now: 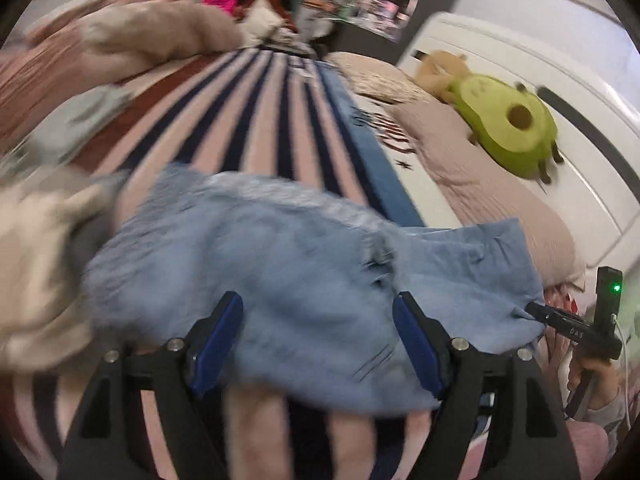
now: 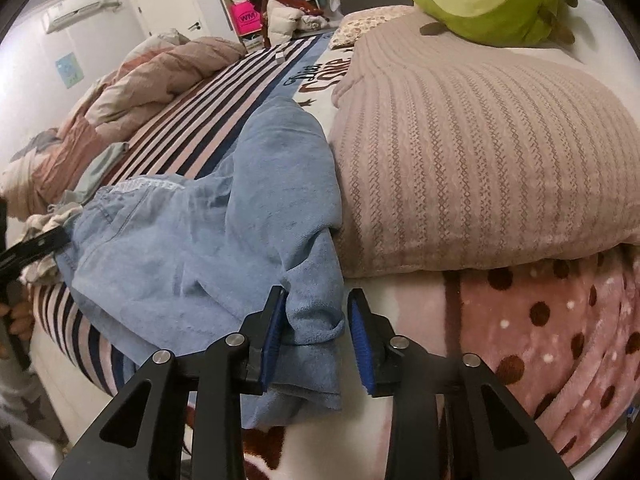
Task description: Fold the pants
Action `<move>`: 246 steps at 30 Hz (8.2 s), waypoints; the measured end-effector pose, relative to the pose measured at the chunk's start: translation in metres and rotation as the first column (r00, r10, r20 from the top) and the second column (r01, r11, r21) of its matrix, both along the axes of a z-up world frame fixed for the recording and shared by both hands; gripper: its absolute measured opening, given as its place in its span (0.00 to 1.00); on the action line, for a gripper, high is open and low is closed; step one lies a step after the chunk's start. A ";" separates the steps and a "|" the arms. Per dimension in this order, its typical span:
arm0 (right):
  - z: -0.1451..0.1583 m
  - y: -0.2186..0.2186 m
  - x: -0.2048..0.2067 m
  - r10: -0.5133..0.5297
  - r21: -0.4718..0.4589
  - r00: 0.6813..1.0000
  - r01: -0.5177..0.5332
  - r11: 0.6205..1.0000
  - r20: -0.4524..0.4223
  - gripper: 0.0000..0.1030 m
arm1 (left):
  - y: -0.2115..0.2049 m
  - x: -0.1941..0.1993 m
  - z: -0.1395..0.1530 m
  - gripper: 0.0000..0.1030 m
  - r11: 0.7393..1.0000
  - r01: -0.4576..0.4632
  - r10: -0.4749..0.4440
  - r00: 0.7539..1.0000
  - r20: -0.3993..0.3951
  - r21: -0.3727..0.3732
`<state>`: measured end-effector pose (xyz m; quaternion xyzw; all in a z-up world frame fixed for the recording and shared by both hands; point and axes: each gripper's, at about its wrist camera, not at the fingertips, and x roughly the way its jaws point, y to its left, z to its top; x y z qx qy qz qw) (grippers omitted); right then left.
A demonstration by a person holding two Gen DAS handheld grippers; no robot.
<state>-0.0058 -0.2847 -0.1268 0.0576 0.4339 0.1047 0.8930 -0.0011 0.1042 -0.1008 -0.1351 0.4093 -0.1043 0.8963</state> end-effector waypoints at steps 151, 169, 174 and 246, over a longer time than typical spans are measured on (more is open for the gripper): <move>-0.002 0.125 0.030 0.366 0.232 0.923 -0.332 0.914 -0.118 0.32 | -0.007 0.009 -0.033 0.40 0.966 0.228 -0.233 0.972 -0.023 -0.121; 0.009 0.142 0.062 0.295 0.229 0.947 -0.260 0.938 -0.130 0.82 | 0.027 0.017 -0.020 0.72 0.976 0.141 -0.143 0.990 0.000 -0.164; -0.014 0.148 0.065 0.312 0.192 0.934 -0.279 0.941 -0.172 0.83 | 0.025 0.019 -0.028 0.80 0.972 0.178 -0.184 0.983 -0.024 -0.152; -0.034 0.285 0.061 0.465 0.294 0.845 -0.390 0.873 -0.263 0.45 | 0.095 -0.023 -0.008 0.37 0.995 0.096 -0.098 0.990 0.097 0.023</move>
